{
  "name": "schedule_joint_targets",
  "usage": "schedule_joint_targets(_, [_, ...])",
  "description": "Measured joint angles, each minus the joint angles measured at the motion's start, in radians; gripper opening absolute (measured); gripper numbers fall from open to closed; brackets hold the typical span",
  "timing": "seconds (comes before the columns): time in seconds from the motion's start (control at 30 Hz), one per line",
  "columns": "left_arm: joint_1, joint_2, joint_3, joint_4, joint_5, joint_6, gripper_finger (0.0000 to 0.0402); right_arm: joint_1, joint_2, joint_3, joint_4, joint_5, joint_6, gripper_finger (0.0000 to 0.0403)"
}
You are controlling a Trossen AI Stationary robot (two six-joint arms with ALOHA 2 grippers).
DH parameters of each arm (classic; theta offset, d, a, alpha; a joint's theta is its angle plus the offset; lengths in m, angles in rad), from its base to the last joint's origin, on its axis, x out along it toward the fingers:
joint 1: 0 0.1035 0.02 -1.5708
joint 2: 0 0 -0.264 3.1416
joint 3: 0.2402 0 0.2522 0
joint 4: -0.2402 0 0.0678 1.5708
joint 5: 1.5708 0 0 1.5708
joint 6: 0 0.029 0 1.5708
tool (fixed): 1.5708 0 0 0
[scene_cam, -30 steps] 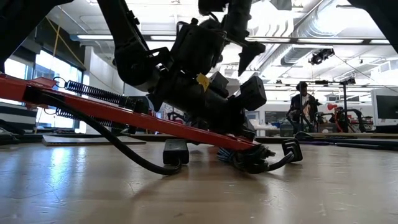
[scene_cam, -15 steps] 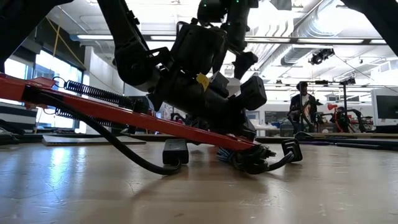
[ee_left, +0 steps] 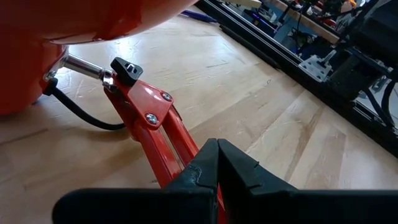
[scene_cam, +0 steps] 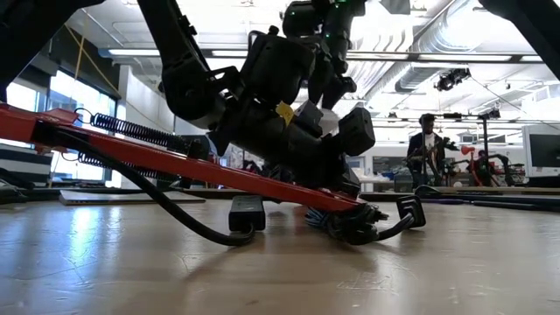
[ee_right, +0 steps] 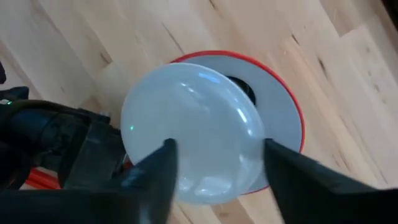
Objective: Screw lightbulb
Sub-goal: Remove the lightbulb from the red lamp
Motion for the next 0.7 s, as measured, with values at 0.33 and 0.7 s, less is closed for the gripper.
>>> schedule_joint_targets(0.33, [0.005,-0.001,0.0,-0.001,0.003,0.001,0.0,0.018,0.03,0.003,0.035,0.027,-0.048,0.006])
schedule_joint_targets(0.7, [0.005,-0.001,0.0,-0.001,0.001,0.001,0.0,0.022,0.034,0.001,0.061,-0.011,-0.583,0.0001])
